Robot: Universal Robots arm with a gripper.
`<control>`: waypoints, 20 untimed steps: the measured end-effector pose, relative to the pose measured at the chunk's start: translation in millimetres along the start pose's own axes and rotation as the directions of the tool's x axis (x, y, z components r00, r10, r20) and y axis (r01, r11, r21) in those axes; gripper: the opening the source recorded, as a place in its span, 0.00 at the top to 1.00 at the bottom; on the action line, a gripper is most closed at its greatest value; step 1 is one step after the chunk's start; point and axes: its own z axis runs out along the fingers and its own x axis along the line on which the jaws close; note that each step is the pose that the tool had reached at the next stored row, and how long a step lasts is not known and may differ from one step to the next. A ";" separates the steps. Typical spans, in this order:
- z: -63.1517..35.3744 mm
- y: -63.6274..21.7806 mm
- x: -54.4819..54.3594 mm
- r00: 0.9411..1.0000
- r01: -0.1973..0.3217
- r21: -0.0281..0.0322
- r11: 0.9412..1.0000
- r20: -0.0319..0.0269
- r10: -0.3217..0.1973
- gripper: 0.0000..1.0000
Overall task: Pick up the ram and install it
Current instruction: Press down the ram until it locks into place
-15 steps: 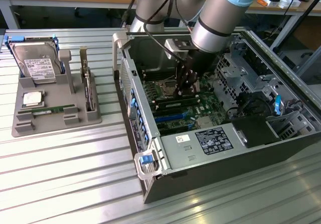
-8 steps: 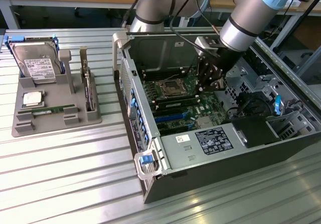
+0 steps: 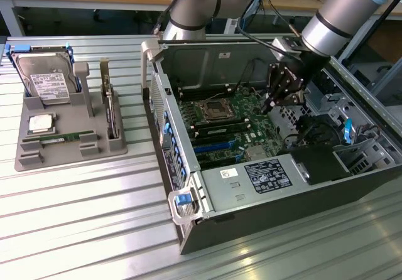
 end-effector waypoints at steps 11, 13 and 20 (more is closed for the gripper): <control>-65.7 10.5 -3.3 1.000 0.000 0.000 1.000 0.001 0.000 0.89; -65.7 10.5 -3.3 1.000 0.000 0.000 1.000 0.001 0.000 0.89; -65.8 10.5 -3.3 1.000 -0.001 0.000 1.000 0.001 0.001 0.89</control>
